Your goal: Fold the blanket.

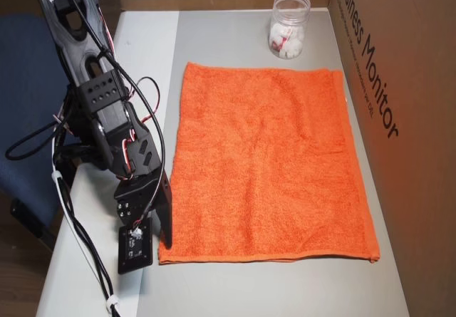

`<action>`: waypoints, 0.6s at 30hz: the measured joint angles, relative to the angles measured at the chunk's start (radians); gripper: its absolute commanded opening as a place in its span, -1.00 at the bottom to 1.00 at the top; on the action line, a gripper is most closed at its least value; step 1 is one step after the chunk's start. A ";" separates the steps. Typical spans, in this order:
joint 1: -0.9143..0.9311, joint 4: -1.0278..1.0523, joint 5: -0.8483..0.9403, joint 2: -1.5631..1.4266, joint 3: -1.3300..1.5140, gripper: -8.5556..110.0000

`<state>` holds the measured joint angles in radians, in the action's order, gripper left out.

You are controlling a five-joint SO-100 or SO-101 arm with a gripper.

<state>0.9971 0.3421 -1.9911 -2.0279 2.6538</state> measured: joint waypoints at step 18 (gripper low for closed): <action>-0.067 -0.087 -0.064 0.003 0.048 -0.61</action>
<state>0.9296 0.2546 -2.0555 -2.0249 2.7013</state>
